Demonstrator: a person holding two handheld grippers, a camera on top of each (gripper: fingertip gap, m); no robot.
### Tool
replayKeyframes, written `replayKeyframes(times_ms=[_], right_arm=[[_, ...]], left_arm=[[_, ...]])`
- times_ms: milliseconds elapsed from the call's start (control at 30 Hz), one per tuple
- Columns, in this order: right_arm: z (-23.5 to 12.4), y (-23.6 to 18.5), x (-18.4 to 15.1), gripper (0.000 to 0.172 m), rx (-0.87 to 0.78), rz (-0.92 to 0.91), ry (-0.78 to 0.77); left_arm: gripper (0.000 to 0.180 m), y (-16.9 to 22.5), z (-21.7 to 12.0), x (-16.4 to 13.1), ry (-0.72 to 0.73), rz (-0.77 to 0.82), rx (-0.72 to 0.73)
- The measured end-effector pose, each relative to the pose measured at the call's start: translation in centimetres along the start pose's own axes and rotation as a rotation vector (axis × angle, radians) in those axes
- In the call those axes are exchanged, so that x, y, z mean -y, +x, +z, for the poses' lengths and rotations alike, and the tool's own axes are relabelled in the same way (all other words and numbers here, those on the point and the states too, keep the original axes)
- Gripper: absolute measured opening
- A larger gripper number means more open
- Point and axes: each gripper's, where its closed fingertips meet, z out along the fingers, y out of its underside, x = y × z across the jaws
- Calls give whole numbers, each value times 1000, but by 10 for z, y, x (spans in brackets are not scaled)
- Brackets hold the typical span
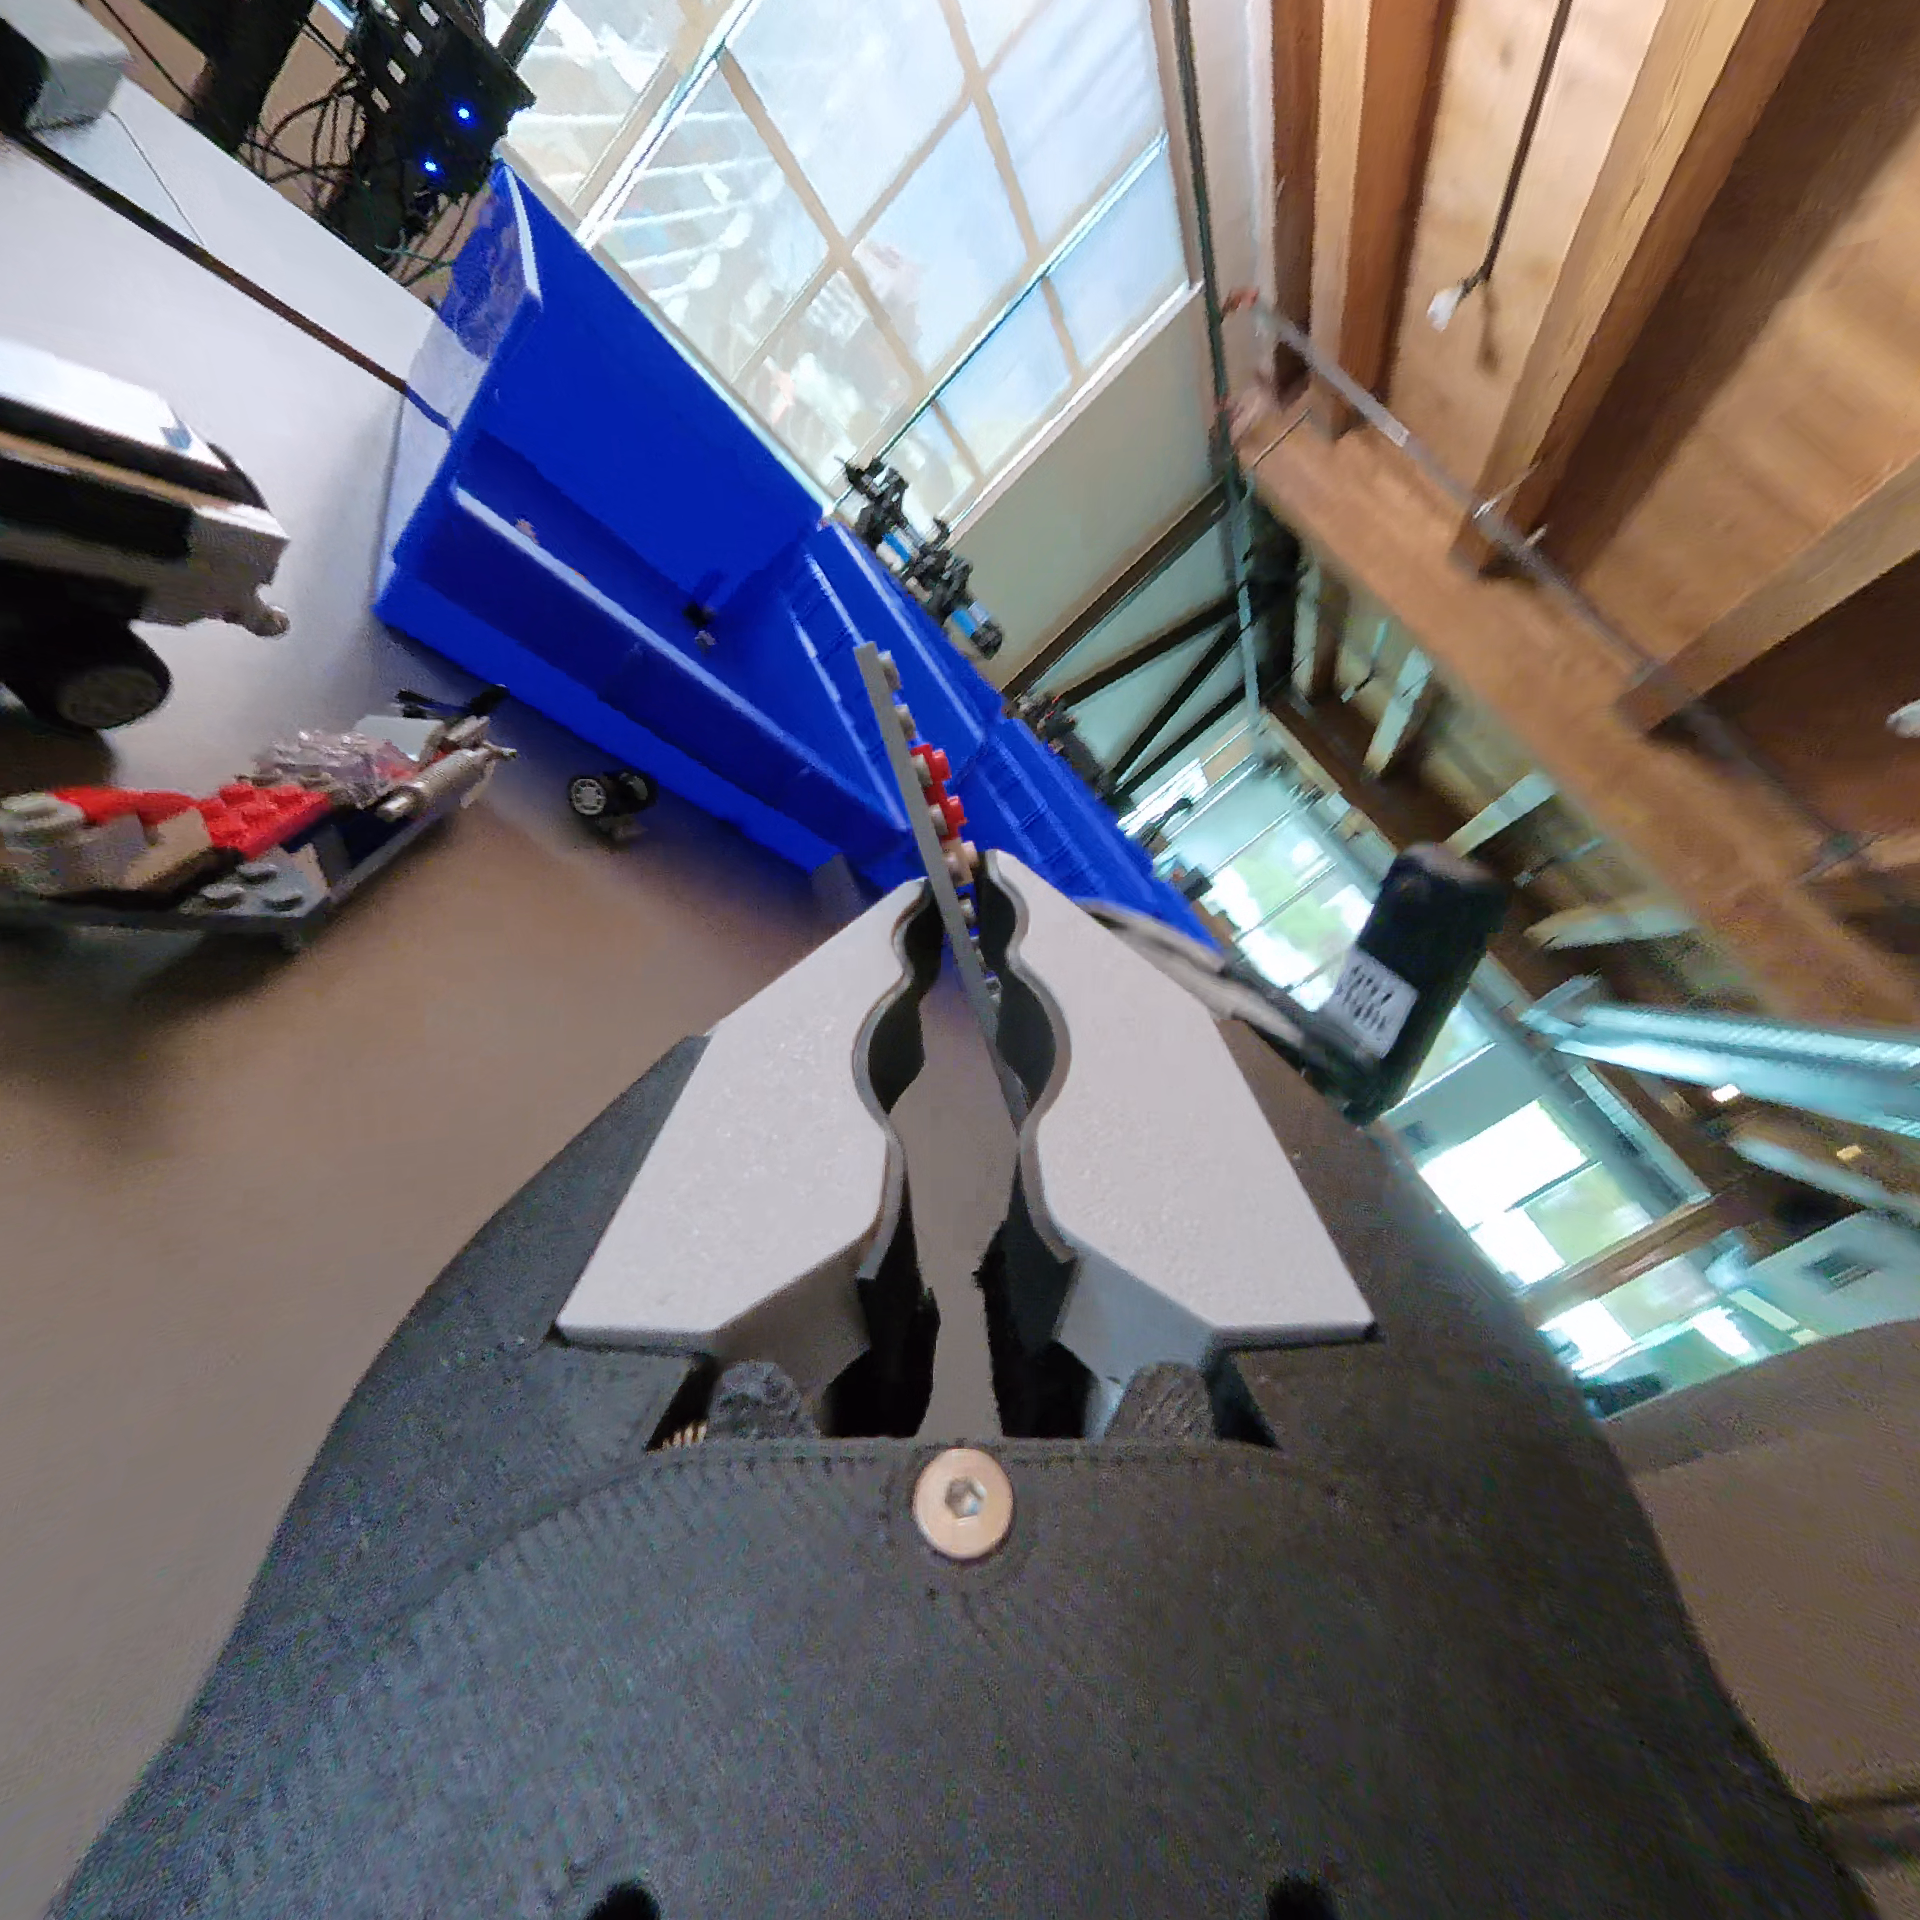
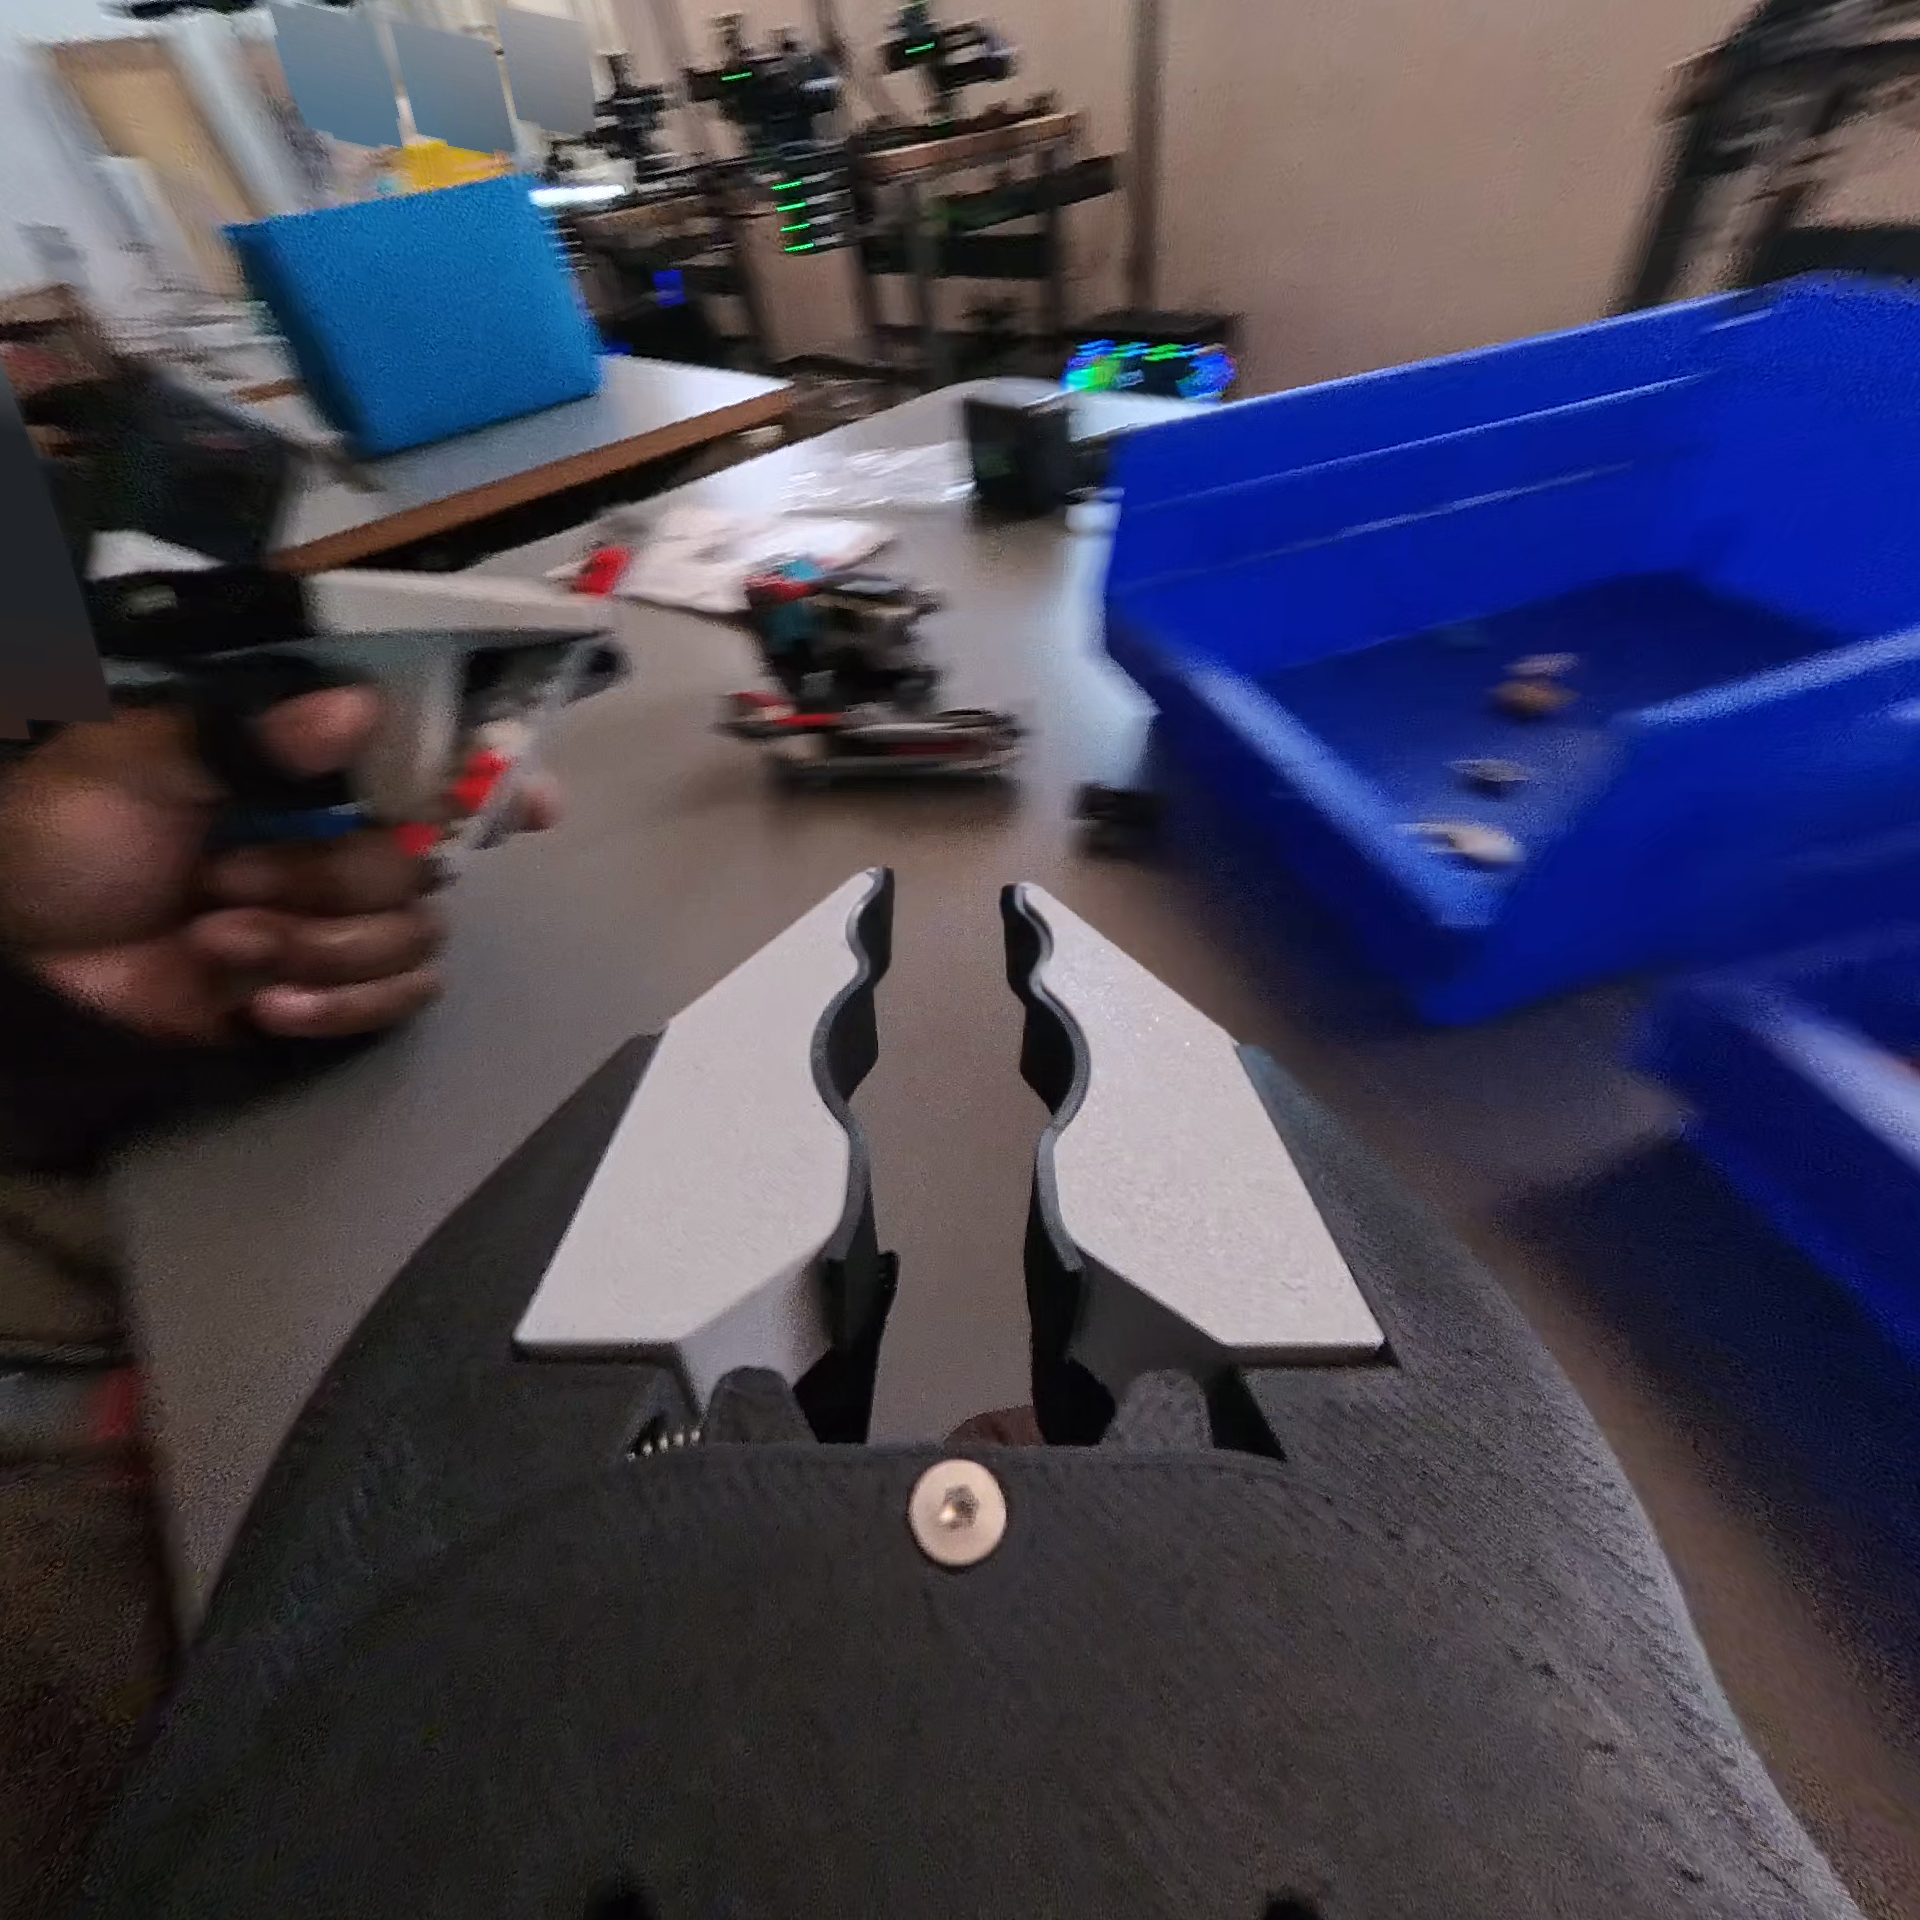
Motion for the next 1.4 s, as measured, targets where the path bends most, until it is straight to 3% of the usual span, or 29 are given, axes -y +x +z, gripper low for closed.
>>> replayKeyframes(times_ms=[200,267,400,500,933,1400], right_arm=[[34,-115,-10,22,369,68,-41],[38,-135,-10,25,464,124,-55],[43,-151,-11,26,501,104,-61],[44,-151,-7,15,485,81,-37],[27,-104,29,12,458,294,161],[19,-103,43,5,609,471,220]], left_arm=[[8,9,-6,12,151,-95,-66],[8,11,-9,14,176,-68,-62],[8,15,-12,14,197,-48,-65],[8,18,-14,14,204,-47,-76],[8,38,-14,9,185,-4,-192],[11,50,-7,-1,125,-110,-318]])
